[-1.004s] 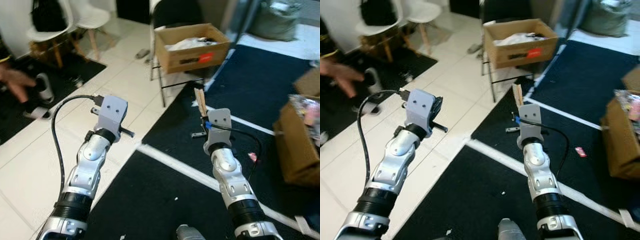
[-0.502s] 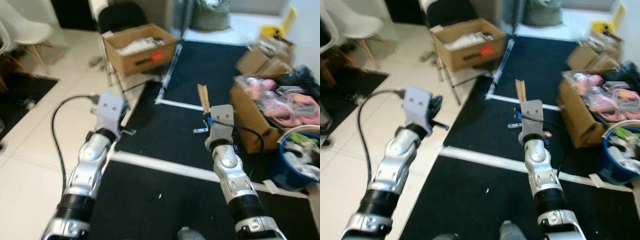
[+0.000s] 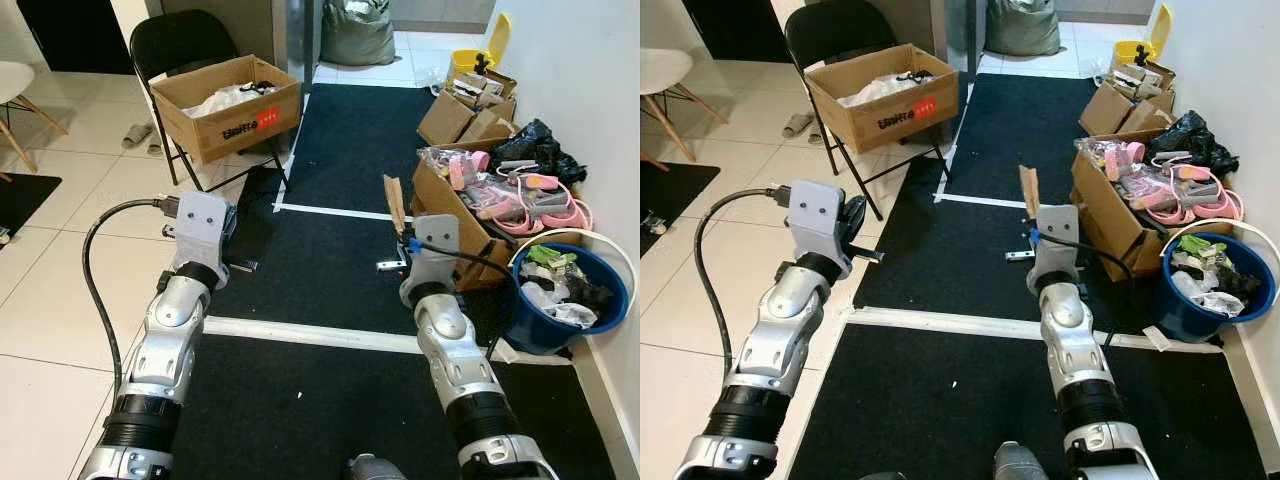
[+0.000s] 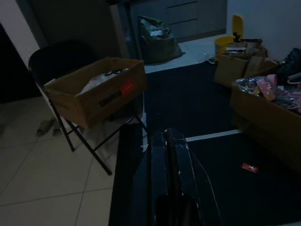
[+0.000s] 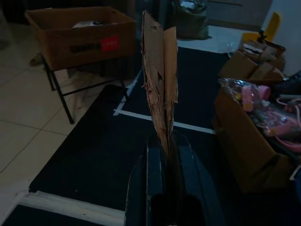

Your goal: Picking trash to rubbish bin

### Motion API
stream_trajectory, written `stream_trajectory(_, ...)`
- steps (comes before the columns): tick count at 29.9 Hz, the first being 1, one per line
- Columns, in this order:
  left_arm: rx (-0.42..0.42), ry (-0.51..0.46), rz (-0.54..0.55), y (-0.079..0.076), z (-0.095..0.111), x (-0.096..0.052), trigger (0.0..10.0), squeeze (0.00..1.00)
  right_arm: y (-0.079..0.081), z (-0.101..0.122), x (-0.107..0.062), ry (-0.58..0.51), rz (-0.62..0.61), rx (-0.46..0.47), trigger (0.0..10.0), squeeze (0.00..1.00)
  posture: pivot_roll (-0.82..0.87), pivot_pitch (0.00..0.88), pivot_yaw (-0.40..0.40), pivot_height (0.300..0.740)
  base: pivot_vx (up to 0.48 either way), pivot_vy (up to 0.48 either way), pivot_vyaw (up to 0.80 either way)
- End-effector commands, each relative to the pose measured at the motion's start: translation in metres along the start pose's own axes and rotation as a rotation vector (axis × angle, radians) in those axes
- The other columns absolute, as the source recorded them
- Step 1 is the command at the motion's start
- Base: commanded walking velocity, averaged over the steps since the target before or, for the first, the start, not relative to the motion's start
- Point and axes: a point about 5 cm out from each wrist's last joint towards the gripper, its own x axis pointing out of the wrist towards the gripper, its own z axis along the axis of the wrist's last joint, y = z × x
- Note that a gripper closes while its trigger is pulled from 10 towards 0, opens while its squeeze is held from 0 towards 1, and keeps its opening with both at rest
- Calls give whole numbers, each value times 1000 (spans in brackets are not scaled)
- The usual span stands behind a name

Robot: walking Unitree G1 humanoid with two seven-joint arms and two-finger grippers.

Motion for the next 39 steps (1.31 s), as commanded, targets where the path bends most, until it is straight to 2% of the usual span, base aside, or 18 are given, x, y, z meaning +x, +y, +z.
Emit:
stream_trajectory(1,-8,20,28,2,-5,-3,10000,0,0,-2,1,21,7,3,10000,0,75,7,18,740,311,0,0)
stream_trajectory(27,-10,22,46,-1,-7,-5,10000,0,-4,-8,4,57,30,-22,10000,0,69,9,-6,740,331,0,0)
stream_trajectory(39,-5,27,41,0,-8,-6,10000,0,-5,-14,2,78,20,-22,10000,0,72,16,-4,740,331,0,-748)
